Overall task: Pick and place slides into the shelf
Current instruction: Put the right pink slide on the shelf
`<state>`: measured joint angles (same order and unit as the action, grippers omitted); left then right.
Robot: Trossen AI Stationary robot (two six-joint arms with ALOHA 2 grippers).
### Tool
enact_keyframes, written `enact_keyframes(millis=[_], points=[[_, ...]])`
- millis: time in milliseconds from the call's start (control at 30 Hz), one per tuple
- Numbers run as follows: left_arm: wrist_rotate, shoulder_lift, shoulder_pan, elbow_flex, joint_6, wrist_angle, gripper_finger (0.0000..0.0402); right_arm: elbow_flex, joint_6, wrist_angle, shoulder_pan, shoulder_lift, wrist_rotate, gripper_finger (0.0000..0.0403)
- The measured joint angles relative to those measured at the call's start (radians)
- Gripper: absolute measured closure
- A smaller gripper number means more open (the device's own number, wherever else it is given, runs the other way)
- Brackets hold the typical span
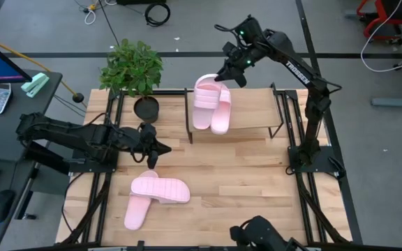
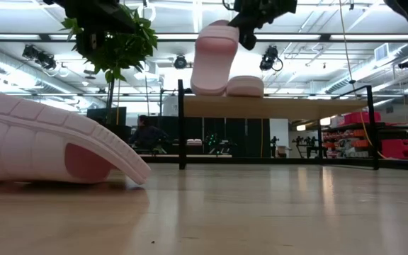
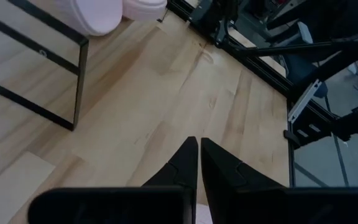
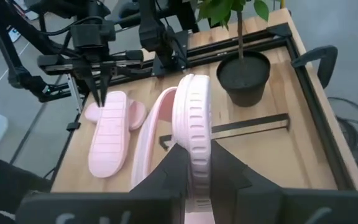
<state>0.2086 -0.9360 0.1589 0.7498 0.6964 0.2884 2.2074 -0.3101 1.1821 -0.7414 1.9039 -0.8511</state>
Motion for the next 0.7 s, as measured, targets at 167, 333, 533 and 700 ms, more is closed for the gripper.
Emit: enact_keyframes(millis=[167,333,533,700], points=[[0.000,0.000,0.000,0.000,0.000,0.000,0.0384,-0.001,-0.009,-0.009,0.004,0.007,0.000,0.0359],[0.000,0.000,0.000,0.000,-0.002,0.001,0.0384,-0.003,-0.014,-0.022,0.004,0.007,-0.014,0.0359],[0.000,0.000,0.000,0.000,-0.010,0.001,0.0375,-0.005,-0.009,-0.059,0.005,0.007,-0.030,0.0360],[0.000,0.000,0.000,0.000,-0.012,0.001,0.0377,-0.005,0.017,-0.096,0.005,0.007,-0.108,0.0361]])
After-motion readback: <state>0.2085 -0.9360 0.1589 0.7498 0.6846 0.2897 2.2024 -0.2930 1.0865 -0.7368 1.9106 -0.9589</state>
